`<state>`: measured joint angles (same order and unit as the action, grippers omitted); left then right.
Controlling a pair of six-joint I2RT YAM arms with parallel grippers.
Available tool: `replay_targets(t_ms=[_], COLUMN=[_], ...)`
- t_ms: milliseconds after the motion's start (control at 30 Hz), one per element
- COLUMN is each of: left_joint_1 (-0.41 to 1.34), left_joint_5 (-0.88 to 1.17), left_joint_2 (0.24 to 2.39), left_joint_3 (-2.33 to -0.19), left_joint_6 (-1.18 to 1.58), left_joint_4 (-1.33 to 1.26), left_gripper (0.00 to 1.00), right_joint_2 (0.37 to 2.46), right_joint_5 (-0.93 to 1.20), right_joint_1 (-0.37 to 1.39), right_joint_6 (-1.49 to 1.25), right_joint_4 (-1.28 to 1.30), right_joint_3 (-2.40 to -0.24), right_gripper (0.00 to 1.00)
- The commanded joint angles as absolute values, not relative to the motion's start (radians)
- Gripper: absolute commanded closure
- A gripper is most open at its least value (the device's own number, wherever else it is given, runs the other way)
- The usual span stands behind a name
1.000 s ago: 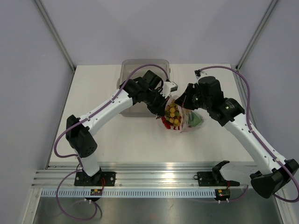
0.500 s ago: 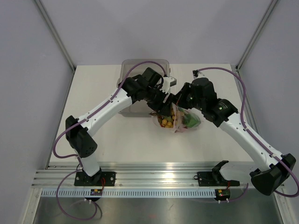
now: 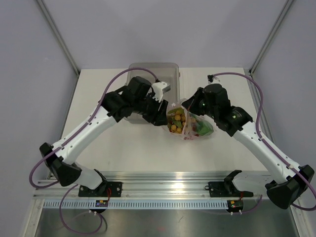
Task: Place the food in the zip-top bag and seal the zipper
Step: Place the fake fruit in the zipper food storage bag, then adjust the zipper food storage bag at the center of the board.
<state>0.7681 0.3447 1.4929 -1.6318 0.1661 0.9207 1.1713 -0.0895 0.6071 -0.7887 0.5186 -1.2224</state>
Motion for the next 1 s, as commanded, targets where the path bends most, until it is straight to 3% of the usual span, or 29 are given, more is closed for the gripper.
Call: replay_targets(t_ms=[0,67,200,300,400,567,733,967], left_joint_1=[0.739,0.703,0.653,0.652,0.652,0.653,0.653,0.655], left_joint_5=[0.247,0.204,0.204,0.233,0.261,0.258,0.290,0.324], left_joint_2=[1.387,1.355,1.298,1.279,1.292,1.318,1.357,1.405], left_joint_3=[-1.528,-1.433,-1.283,-1.178,-1.134,-1.101,-1.101,-1.106], left_joint_6=[0.265,0.360,0.538,0.643,0.696,0.732,0.741,0.745], left_joint_4=[0.823,0.773,0.609,0.470,0.393,0.347,0.328,0.319], left_gripper=[0.51,0.57,0.34,0.32,0.35,0.49,0.53,0.70], right_joint_2=[1.146,1.140,1.134,1.131,1.131,1.123,1.121,1.106], right_joint_5=[-0.121,-0.121,-0.127,-0.129,-0.121,-0.123,-0.126,-0.138], right_joint_1=[0.615,0.615,0.614,0.614,0.615,0.614,0.615,0.615], right_joint_6=[-0.805,-0.802,-0.798,-0.799,-0.802,-0.802,-0.802,-0.801], right_joint_4=[0.448,0.449,0.457,0.456,0.462,0.463,0.465,0.474], right_joint_3=[-1.229,-1.227,-1.230,-1.230,-1.232,-1.229,-1.227,-1.223], right_gripper=[1.00,1.00,1.00,1.00,1.00,1.00,1.00,1.00])
